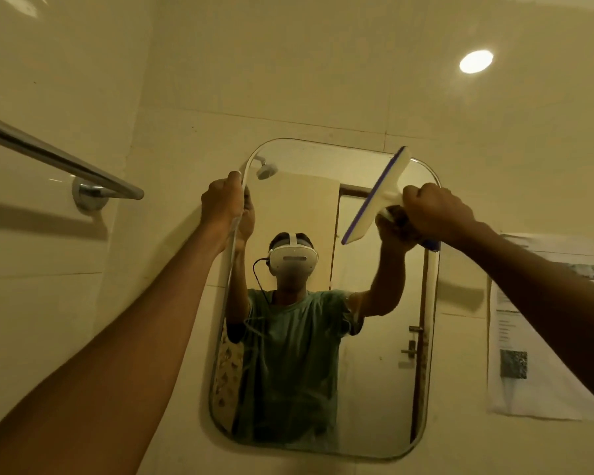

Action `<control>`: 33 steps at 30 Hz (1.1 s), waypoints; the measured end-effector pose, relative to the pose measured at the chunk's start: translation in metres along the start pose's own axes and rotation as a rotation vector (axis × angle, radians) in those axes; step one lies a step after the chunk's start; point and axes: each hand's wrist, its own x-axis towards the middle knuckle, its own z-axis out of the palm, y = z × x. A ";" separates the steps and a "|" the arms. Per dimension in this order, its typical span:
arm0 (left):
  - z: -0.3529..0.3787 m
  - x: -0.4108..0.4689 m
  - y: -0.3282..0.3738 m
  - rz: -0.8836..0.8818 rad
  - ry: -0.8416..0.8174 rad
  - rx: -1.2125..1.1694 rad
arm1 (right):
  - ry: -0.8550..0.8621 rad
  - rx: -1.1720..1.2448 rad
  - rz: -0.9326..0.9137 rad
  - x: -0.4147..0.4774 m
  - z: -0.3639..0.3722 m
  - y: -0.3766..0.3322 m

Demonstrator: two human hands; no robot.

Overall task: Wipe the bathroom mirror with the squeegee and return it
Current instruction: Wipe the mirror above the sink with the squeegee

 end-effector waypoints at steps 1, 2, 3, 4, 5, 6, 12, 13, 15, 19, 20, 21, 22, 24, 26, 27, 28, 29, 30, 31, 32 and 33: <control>-0.001 -0.001 0.000 0.008 0.001 0.003 | 0.013 0.022 0.005 0.002 0.001 0.000; -0.001 -0.002 -0.001 0.016 0.004 0.009 | 0.036 0.055 0.015 0.004 0.003 -0.002; -0.002 -0.003 -0.003 0.026 0.008 0.020 | 0.052 0.107 0.022 0.007 0.004 -0.002; -0.002 -0.003 -0.005 0.037 0.012 0.041 | 0.051 0.172 0.015 0.009 0.004 -0.004; -0.002 -0.003 -0.008 0.053 0.017 0.066 | 0.041 0.240 -0.015 0.012 0.004 -0.008; -0.002 -0.004 -0.009 0.069 0.024 0.087 | 0.031 0.310 -0.047 0.015 0.003 -0.014; -0.003 -0.006 -0.011 0.086 0.007 0.132 | 0.050 0.529 -0.046 0.023 0.007 -0.044; -0.004 -0.006 -0.012 0.085 0.009 0.135 | 0.054 0.544 -0.029 0.020 0.010 -0.043; -0.005 -0.007 -0.014 0.083 0.011 0.136 | 0.073 0.562 0.016 0.010 0.016 -0.041; -0.005 -0.005 -0.020 0.065 -0.003 0.129 | 0.110 0.696 0.126 -0.019 0.048 -0.029; -0.005 -0.005 -0.021 0.072 -0.001 0.137 | 0.117 0.737 0.163 -0.029 0.058 -0.027; -0.005 -0.005 -0.022 0.080 0.001 0.146 | 0.118 0.760 0.206 -0.040 0.066 -0.028; -0.005 -0.006 -0.023 0.088 0.003 0.151 | 0.121 0.768 0.243 -0.051 0.071 -0.030; -0.006 -0.007 -0.024 0.101 -0.003 0.157 | 0.130 0.759 0.282 -0.062 0.065 -0.036; -0.008 -0.008 -0.026 0.121 -0.008 0.173 | 0.163 0.775 0.272 -0.053 0.047 -0.043; -0.008 -0.009 -0.027 0.130 -0.009 0.186 | 0.186 0.770 0.256 -0.041 0.037 -0.044; -0.009 -0.010 -0.028 0.142 -0.004 0.199 | 0.215 0.753 0.249 -0.026 0.027 -0.045; -0.008 -0.010 -0.030 0.150 -0.001 0.210 | 0.239 0.735 0.259 -0.012 0.020 -0.046; -0.008 -0.011 -0.032 0.157 0.004 0.218 | 0.252 0.718 0.284 0.001 0.014 -0.048; -0.007 -0.011 -0.034 0.158 0.008 0.226 | 0.253 0.706 0.313 0.012 0.012 -0.049; -0.007 -0.012 -0.036 0.159 0.010 0.235 | 0.252 0.701 0.334 0.020 0.012 -0.050; -0.008 -0.012 -0.039 0.156 0.011 0.243 | 0.253 0.706 0.346 0.022 0.014 -0.051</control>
